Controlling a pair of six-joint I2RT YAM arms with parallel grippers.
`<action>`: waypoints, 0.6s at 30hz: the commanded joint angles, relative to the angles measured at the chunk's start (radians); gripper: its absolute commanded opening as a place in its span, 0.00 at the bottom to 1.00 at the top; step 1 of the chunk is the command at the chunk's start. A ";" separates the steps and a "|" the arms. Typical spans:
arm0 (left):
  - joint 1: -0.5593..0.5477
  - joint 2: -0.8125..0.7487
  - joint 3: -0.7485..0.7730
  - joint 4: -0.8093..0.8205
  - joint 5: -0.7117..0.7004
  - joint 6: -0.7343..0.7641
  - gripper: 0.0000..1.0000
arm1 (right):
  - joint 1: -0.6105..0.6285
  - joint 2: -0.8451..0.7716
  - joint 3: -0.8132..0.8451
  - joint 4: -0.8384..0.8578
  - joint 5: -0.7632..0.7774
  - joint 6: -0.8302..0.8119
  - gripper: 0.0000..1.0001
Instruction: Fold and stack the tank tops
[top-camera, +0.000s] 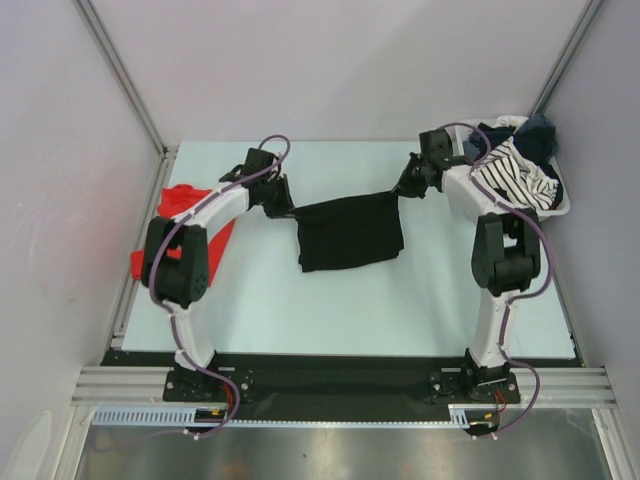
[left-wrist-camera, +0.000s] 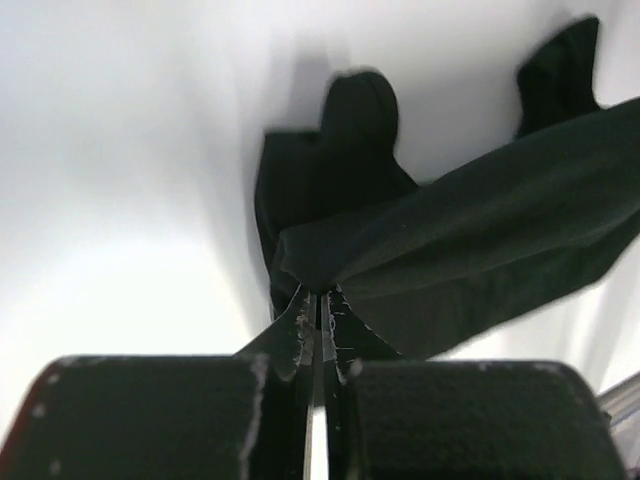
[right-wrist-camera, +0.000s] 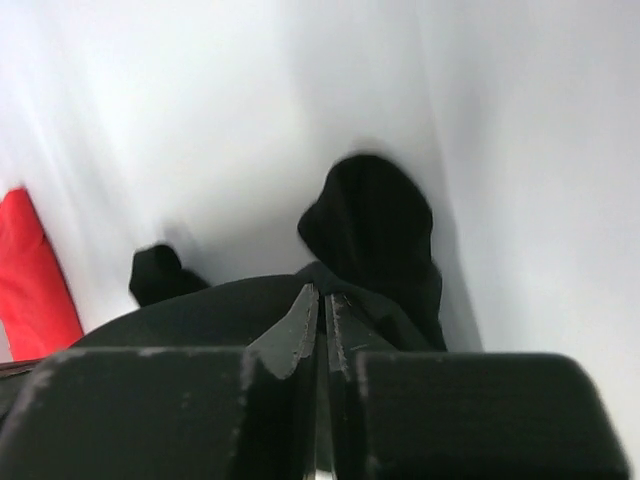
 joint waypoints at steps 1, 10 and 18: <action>0.020 0.112 0.138 0.013 0.030 0.019 0.05 | -0.042 0.115 0.096 0.088 -0.046 0.012 0.08; 0.030 0.075 0.082 0.076 -0.160 0.011 1.00 | -0.059 0.105 -0.010 0.184 -0.006 -0.030 0.95; 0.008 -0.122 -0.185 0.232 -0.080 -0.032 0.98 | -0.127 -0.128 -0.378 0.448 -0.228 -0.048 0.69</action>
